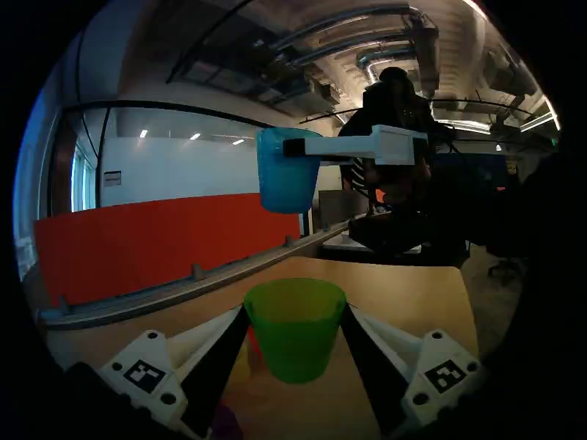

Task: Pour water

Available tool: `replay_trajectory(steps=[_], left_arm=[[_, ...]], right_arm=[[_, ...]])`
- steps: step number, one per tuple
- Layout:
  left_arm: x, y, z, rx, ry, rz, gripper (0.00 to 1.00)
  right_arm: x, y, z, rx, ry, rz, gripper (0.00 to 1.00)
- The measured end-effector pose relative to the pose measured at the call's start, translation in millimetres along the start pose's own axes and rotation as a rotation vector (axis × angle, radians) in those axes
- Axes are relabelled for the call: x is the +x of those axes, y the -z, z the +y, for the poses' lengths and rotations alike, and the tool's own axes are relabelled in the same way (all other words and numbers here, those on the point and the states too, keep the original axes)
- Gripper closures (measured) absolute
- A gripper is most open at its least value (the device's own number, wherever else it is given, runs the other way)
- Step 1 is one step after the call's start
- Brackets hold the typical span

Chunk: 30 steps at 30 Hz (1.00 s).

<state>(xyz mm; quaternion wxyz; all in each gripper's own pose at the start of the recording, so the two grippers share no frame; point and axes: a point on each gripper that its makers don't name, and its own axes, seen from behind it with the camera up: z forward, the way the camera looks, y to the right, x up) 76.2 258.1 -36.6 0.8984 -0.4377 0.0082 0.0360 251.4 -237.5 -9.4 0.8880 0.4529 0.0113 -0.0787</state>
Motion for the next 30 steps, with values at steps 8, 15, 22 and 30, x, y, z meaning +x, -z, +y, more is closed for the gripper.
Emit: replay_trajectory(steps=[8,15,22,30], left_arm=[[-17.2,1.3,1.5,-0.008,0.003,-0.046,0.13],[-30.2,-0.6,4.8,-0.024,-0.01,-0.091,0.13],[-48.4,-2.8,6.1,-0.044,-0.007,-0.141,0.13],[-69.1,-4.5,3.0,-0.05,-0.004,-0.203,0.13]], right_arm=[[-23.5,8.6,3.0,-0.012,-0.005,-0.045,0.09],[-44.1,14.7,9.7,-0.019,-0.034,-0.08,0.09],[-64.5,18.3,13.8,-0.014,-0.048,-0.117,0.09],[-92.7,19.9,14.0,-0.003,-0.047,-0.179,0.08]])
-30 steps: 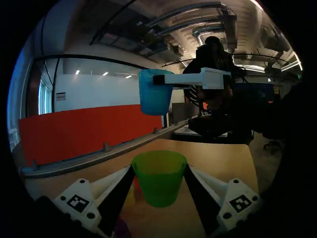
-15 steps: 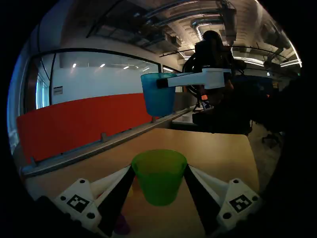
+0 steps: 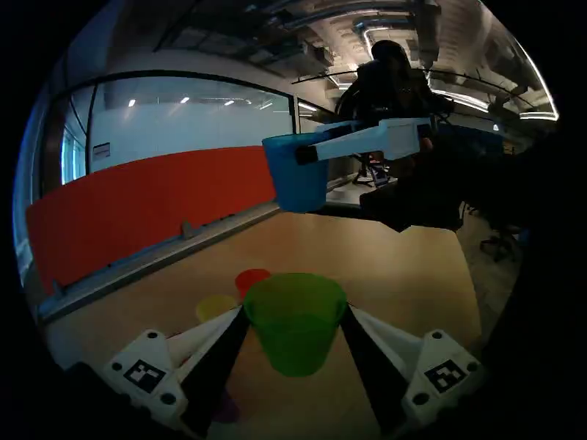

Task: Pour water

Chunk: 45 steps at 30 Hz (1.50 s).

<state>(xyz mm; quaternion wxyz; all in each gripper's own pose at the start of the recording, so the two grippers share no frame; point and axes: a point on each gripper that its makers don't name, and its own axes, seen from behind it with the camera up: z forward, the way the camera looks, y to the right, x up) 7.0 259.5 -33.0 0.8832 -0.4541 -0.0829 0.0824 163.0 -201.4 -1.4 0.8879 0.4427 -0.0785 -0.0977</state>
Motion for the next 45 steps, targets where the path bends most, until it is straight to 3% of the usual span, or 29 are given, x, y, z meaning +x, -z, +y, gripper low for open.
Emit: replay_trajectory(steps=[20,45], left_arm=[[-45.2,-11.8,-0.3,-0.021,-0.014,-0.139,0.13],[-82.5,-25.7,-1.1,-0.046,-0.007,-0.267,0.13]], right_arm=[[-58.5,-14.6,1.0,0.027,0.013,-0.142,0.08],[-138.0,-23.2,-1.7,0.07,-0.009,-0.311,0.08]])
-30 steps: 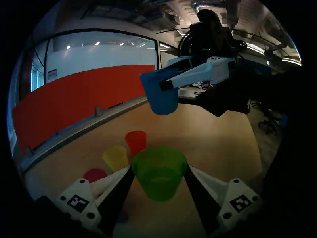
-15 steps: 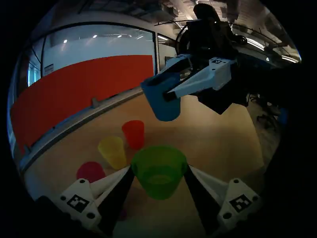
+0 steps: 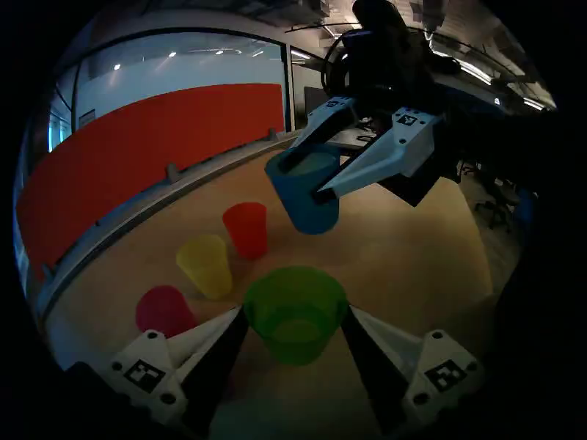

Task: Pour water

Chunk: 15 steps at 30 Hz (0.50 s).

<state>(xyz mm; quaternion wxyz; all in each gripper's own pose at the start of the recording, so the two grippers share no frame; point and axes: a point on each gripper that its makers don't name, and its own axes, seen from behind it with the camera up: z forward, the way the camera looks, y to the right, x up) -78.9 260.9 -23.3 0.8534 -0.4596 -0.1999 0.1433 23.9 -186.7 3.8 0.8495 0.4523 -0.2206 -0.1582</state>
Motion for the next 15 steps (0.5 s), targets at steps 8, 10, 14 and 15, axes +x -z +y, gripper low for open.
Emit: replay_trajectory(steps=[8,10,14,15], left_arm=[[-7.8,-3.3,-0.1,-0.007,0.007,-0.025,0.13],[-9.2,-4.0,-0.3,-0.009,0.008,-0.031,0.13],[-11.3,-5.2,-1.2,-0.011,0.01,-0.039,0.13],[-11.9,-5.5,-1.4,-0.011,0.011,-0.041,0.13]], right_arm=[[-23.7,-10.6,-5.4,0.019,-0.002,-0.049,0.08],[-30.2,-13.6,-7.1,0.026,-0.006,-0.062,0.08],[-41.5,-18.3,-8.9,0.033,-0.009,-0.086,0.08],[-44.1,-19.4,-9.4,0.035,-0.009,-0.091,0.08]])
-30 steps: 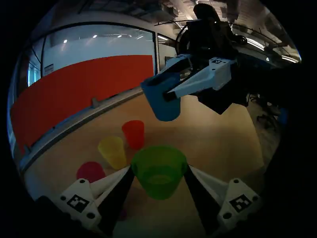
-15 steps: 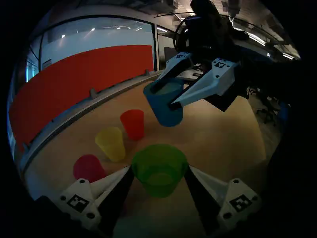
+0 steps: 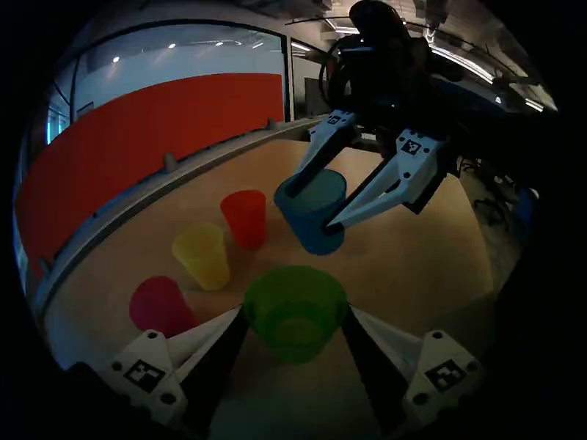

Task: Pour water

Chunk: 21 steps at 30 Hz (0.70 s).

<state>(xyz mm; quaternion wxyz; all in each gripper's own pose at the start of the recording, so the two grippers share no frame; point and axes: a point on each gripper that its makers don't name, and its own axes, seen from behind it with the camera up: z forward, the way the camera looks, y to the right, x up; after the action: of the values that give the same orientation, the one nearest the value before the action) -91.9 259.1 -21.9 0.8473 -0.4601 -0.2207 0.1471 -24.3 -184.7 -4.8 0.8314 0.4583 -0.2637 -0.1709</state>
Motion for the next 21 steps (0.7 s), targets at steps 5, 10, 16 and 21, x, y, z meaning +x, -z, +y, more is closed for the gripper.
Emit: replay_trajectory(steps=[5,10,16,21], left_arm=[[-3.0,-1.8,-0.4,-0.002,0.003,-0.009,0.13],[-6.1,-3.6,-1.1,-0.002,0.003,-0.019,0.13],[-11.4,-6.7,-1.6,-0.002,0.008,-0.028,0.13],[-15.1,-9.7,-1.8,-0.002,0.013,-0.032,0.13]], right_arm=[[-9.9,-4.7,-2.2,0.006,0.002,-0.02,0.08],[-21.0,-8.3,-4.7,0.013,0.005,-0.044,0.08],[-29.3,-11.6,-7.8,0.02,0.007,-0.06,0.08],[-31.8,-13.6,-9.6,0.024,0.001,-0.062,0.08]])
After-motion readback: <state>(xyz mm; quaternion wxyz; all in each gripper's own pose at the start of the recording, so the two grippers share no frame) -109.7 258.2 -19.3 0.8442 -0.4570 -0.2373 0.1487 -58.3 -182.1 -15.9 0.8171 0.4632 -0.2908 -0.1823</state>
